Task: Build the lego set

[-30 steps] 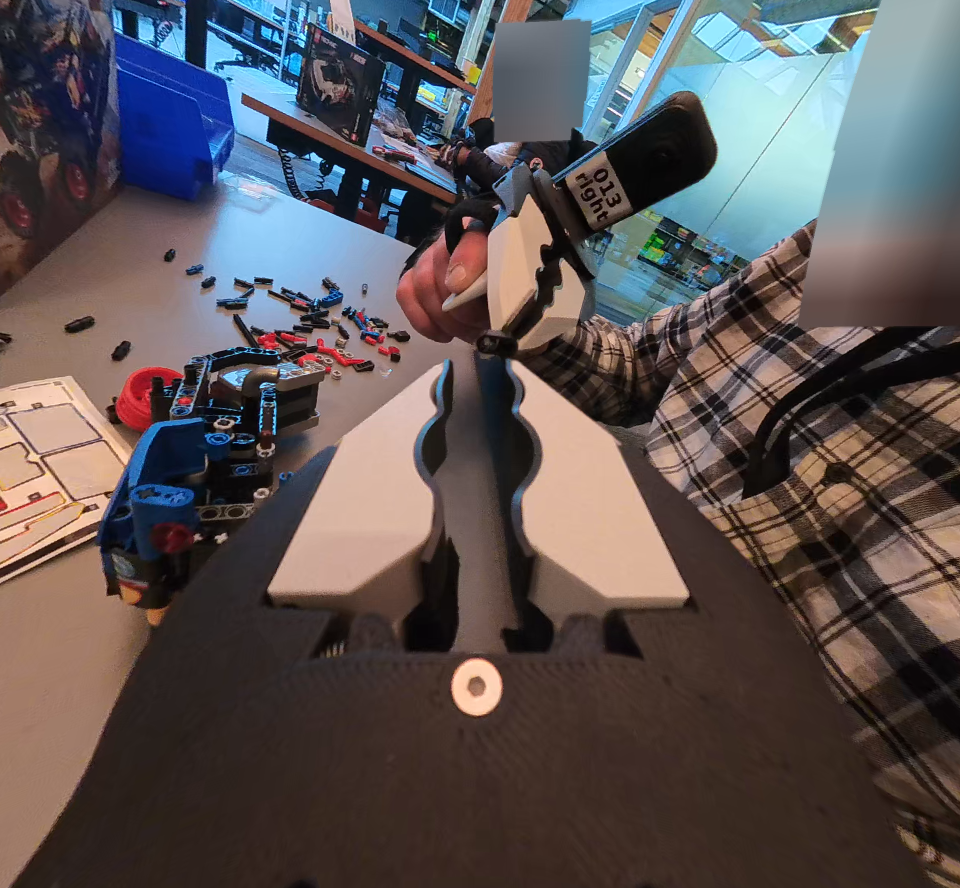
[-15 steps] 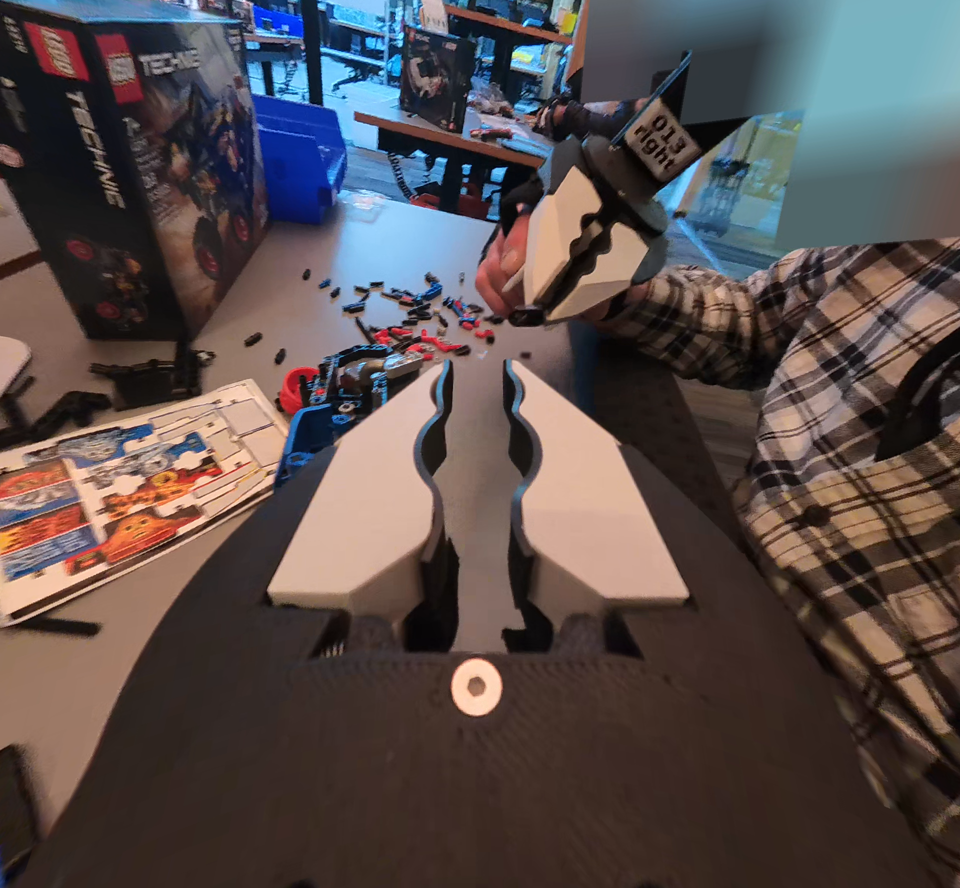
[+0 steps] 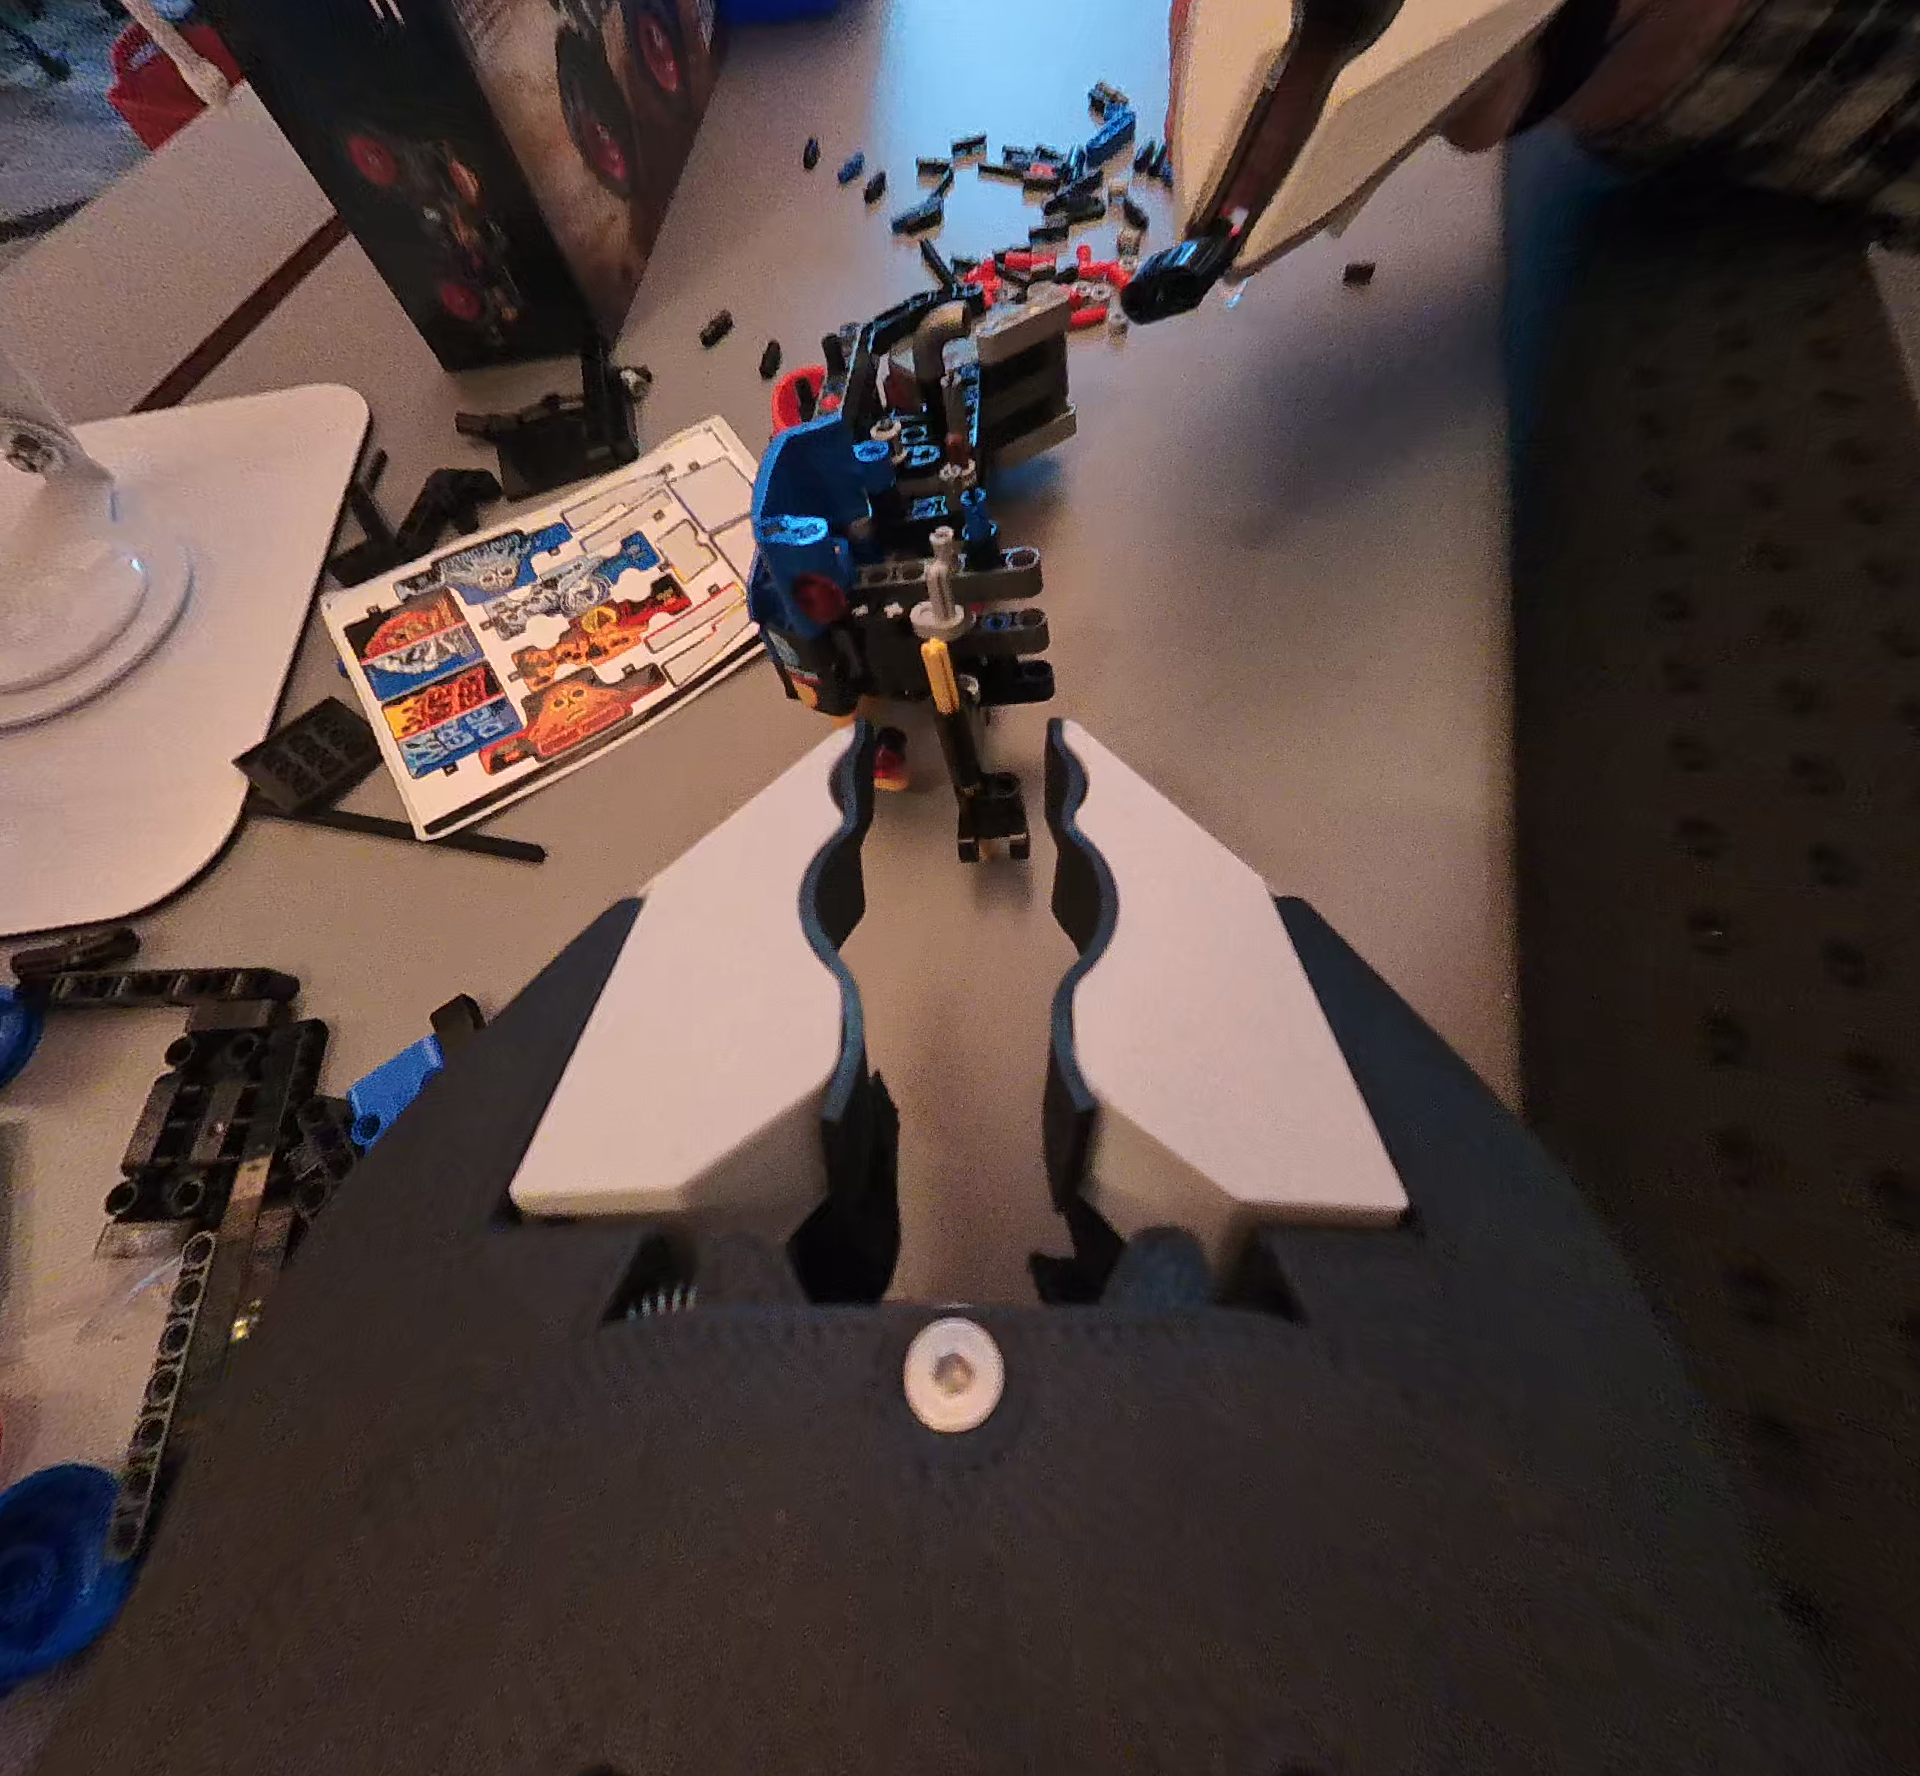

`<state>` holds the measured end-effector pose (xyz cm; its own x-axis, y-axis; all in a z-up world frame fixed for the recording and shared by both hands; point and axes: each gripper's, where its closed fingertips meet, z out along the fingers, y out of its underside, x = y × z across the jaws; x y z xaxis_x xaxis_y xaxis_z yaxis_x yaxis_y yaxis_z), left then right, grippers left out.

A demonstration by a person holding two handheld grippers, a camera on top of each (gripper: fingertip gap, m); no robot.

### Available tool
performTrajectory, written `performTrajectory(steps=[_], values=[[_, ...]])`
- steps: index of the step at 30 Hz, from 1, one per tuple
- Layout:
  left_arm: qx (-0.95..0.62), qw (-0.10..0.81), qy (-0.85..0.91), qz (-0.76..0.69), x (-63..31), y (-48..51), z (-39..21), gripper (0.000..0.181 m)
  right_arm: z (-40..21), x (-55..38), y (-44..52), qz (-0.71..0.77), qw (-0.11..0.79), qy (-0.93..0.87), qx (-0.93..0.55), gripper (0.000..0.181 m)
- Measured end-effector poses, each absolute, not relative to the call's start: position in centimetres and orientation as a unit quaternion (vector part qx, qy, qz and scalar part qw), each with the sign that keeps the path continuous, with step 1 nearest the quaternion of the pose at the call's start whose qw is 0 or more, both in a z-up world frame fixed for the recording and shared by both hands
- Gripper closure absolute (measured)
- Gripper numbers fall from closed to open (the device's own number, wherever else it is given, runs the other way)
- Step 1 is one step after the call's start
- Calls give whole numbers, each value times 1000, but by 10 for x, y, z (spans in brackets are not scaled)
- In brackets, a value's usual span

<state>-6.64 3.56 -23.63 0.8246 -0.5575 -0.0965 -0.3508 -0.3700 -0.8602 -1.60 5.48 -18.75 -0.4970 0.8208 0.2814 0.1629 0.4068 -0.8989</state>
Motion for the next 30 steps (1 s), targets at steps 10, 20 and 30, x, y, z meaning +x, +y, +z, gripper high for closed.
performTrajectory(steps=[10,20,30], values=[[-828,473,286,-90,-59,45,-255,161,-196,-46,43,393,210,-824,-351,179],[-815,495,284,-104,-57,50,-252,174,-203,-65,42,350,9,-849,-396,179],[-811,499,288,-104,-57,52,-254,174,-213,-63,42,251,-79,-868,-421,179]])
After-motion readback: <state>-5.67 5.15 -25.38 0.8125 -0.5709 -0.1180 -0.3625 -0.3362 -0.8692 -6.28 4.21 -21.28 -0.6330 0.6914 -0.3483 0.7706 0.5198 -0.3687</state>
